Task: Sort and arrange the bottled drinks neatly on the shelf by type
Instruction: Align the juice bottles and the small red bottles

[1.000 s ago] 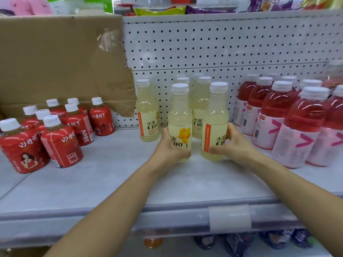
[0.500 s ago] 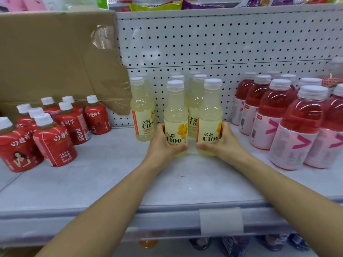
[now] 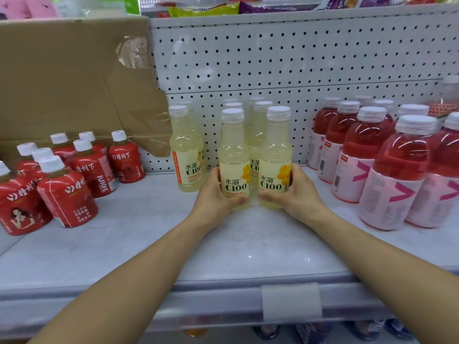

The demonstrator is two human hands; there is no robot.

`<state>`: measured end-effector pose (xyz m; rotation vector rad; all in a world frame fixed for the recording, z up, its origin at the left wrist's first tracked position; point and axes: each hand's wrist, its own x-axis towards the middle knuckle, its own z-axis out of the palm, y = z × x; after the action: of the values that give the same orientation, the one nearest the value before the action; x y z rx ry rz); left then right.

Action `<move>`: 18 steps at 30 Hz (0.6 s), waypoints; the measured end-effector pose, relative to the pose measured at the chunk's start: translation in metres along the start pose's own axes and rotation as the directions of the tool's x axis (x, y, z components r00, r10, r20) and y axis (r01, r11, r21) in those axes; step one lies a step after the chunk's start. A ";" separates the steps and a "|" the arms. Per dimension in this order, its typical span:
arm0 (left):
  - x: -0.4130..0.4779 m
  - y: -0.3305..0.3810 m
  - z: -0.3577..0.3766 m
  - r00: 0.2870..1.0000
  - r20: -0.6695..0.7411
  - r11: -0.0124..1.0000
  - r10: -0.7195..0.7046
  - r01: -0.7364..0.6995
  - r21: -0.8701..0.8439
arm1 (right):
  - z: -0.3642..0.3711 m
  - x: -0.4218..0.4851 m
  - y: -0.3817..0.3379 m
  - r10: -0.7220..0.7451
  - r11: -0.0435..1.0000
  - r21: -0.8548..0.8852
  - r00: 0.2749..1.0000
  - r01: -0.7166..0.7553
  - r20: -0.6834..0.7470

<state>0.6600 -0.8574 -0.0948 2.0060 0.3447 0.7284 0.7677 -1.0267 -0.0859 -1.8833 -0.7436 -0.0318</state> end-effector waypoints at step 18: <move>0.009 -0.001 0.008 1.000 0.012 1.000 0.011 -0.011 -0.017 | 0.005 0.010 0.002 0.017 0.999 0.029 0.999 -0.018 0.029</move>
<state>0.6723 -0.8578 -0.0958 1.9969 0.3191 0.7234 0.7759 -1.0183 -0.0864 -1.8660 -0.7435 0.0168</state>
